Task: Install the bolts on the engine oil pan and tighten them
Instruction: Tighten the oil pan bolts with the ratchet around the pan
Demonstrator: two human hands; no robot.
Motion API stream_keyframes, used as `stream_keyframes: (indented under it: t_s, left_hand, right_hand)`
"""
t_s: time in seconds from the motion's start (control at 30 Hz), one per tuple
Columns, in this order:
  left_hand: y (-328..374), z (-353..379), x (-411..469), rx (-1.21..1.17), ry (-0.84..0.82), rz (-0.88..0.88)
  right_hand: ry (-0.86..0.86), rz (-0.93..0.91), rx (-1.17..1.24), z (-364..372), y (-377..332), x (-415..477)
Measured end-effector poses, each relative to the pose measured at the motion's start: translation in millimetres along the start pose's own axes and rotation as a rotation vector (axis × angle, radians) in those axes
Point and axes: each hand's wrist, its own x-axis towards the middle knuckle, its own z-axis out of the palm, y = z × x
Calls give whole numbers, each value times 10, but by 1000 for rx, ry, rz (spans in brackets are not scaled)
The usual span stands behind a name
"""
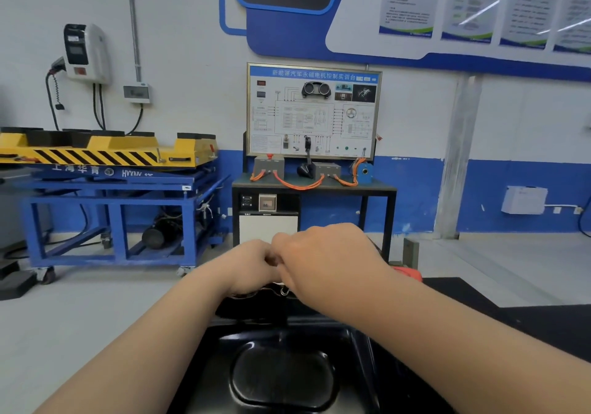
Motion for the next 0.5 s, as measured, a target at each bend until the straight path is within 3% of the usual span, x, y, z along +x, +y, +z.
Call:
stream_keyframes:
  t_s: [0.13, 0.33, 0.5]
  left_hand:
    - [87, 83, -355, -63, 115, 124]
    - [191, 256, -596, -19, 419, 236]
    - [174, 286, -571, 218, 434, 127]
  right_hand:
    - [-13, 116, 15, 13, -34, -51]
    - [-28, 225, 97, -11, -233, -96]
    - [-96, 350, 278, -93, -334, -107]
